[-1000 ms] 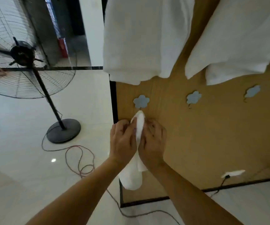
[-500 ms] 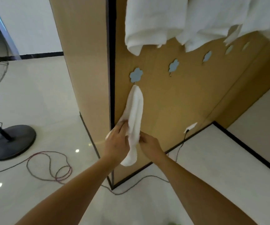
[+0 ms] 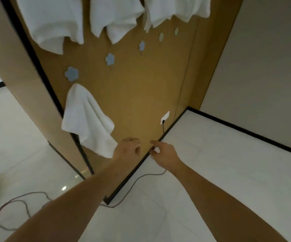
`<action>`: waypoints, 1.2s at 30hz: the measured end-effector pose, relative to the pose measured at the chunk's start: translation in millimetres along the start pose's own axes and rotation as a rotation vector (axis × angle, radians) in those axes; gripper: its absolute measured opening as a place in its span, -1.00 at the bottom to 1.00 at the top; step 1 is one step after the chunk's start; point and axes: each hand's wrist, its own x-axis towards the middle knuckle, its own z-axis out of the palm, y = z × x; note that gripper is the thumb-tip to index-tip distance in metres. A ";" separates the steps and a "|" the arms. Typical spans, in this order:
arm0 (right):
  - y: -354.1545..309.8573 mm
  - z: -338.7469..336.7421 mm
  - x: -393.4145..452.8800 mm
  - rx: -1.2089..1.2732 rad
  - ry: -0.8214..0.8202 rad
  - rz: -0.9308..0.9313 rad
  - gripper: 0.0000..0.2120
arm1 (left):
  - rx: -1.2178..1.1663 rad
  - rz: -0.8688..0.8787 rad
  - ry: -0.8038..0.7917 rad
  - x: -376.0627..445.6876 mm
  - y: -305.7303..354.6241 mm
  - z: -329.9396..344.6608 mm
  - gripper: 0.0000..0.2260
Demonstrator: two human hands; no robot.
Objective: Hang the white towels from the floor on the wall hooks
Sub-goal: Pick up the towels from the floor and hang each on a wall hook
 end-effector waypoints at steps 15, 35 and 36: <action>281.1 -227.6 -358.5 -0.014 0.513 0.586 -0.50 | -0.054 0.630 -0.440 -103.8 424.1 196.5 -0.68; 551.6 -392.1 -772.7 0.230 1.027 1.419 -0.42 | -0.049 1.355 -1.050 -351.9 915.9 487.1 -0.53; 563.2 -407.0 -784.4 0.251 1.023 1.447 -0.42 | -0.044 1.365 -1.077 -358.2 939.6 499.3 -0.52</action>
